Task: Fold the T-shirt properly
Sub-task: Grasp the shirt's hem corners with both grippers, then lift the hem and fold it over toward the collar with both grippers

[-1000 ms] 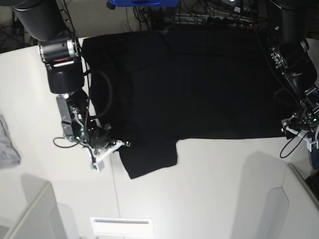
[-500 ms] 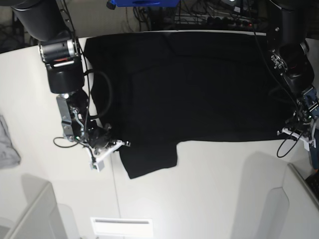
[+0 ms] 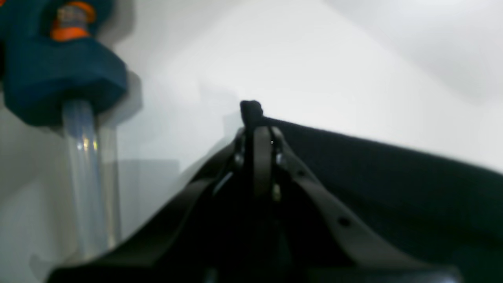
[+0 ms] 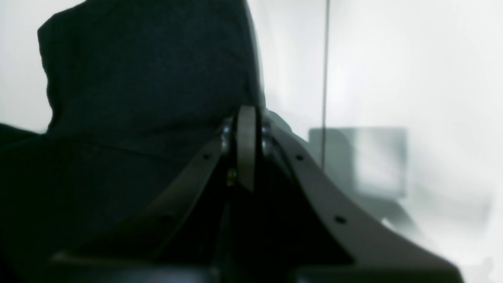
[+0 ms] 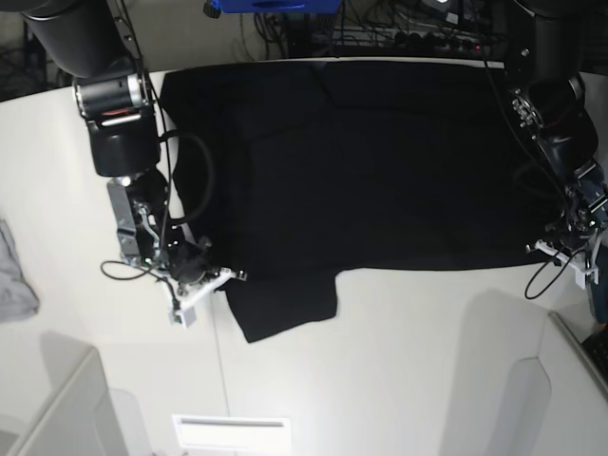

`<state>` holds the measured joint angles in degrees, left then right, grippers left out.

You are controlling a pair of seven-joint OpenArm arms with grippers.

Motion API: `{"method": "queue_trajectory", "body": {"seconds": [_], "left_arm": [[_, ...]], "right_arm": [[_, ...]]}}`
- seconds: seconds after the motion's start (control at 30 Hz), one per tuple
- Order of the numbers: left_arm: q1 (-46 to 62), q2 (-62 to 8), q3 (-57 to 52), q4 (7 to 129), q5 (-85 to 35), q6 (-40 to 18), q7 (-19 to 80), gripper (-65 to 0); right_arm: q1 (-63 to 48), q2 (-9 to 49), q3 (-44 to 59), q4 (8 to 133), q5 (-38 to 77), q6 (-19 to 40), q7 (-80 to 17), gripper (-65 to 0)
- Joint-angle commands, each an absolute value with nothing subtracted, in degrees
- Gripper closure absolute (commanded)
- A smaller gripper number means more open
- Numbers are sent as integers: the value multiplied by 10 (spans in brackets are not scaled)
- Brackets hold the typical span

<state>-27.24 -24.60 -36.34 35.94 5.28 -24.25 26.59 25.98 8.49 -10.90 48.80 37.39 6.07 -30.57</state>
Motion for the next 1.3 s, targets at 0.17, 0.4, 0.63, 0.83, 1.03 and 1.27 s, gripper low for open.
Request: {"method": "queue_trajectory", "body": {"seconds": [0.17, 0.4, 0.63, 0.83, 1.03, 1.27], "left_arm": [[-261, -232, -364, 465, 57, -249, 315, 0], [-252, -211, -364, 539, 57, -249, 354, 0], [-229, -209, -364, 611, 38, -264, 383, 0], [-193, -209, -364, 692, 4, -265, 423, 0], [-149, -207, -367, 764, 4, -267, 423, 0], [-110, -210, -370, 787, -25, -268, 424, 0]], "right_arm": [[277, 103, -105, 498, 374, 62, -285, 0], [269, 104, -105, 508, 375, 62, -284, 0], [240, 124, -104, 579, 375, 61, -284, 0], [232, 144, -103, 588, 378, 60, -284, 0], [191, 142, -43, 640, 376, 60, -284, 0], [143, 145, -17, 704, 376, 60, -296, 0]]}}
